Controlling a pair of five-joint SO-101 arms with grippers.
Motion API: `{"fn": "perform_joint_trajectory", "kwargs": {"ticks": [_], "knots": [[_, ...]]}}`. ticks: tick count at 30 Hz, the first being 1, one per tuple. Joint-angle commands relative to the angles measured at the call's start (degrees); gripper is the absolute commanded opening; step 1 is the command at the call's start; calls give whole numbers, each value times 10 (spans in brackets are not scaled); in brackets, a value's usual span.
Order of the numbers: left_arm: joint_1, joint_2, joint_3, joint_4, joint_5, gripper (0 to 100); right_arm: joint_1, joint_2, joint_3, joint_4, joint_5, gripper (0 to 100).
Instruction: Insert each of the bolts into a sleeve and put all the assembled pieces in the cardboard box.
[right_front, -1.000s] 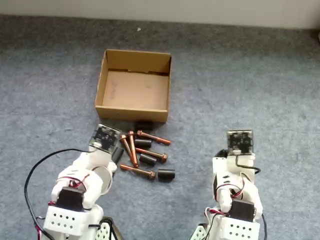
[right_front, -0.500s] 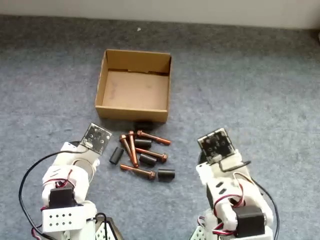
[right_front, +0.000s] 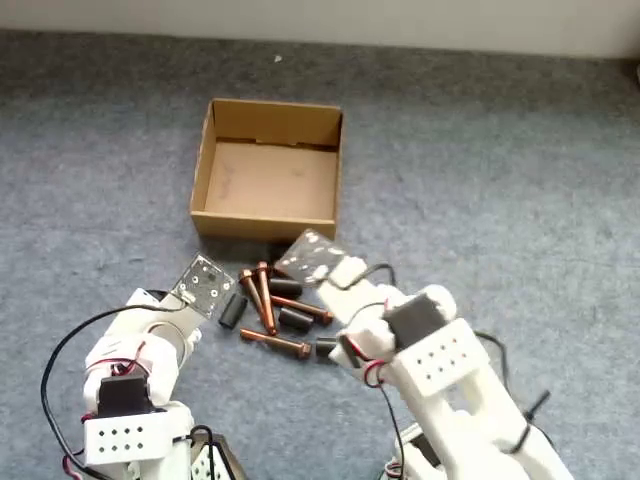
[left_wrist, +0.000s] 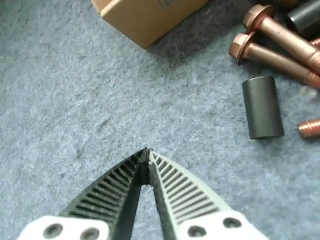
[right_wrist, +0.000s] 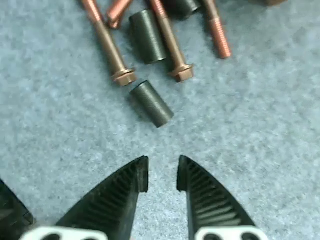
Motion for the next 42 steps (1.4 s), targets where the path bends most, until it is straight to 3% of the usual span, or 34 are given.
{"fn": "perform_joint_trajectory", "kwargs": {"ticks": [1, 5, 11, 22, 28, 35, 40, 42], "knots": [[-45, -6, -31, 0, -2, 18, -60, 80, -39, 0, 6, 188], [-124, -6, -58, -1, 57, 22, -87, 116, -40, -54, 4, 197], [-214, -5, -44, -71, 149, 144, -106, 145, -18, -126, 4, 195], [-217, -5, -41, -70, 157, 159, -101, 252, 13, -214, 7, 195], [-217, -5, -41, -69, 157, 159, -73, 299, 11, -218, 55, 195], [-216, -5, -40, -69, 157, 159, -71, 352, 8, -225, 58, 190], [-216, -5, -39, -70, 157, 158, -74, 362, 8, -243, 55, 7], [-216, -6, -39, -72, 157, 158, -71, 349, 10, -243, 55, 14]]}}
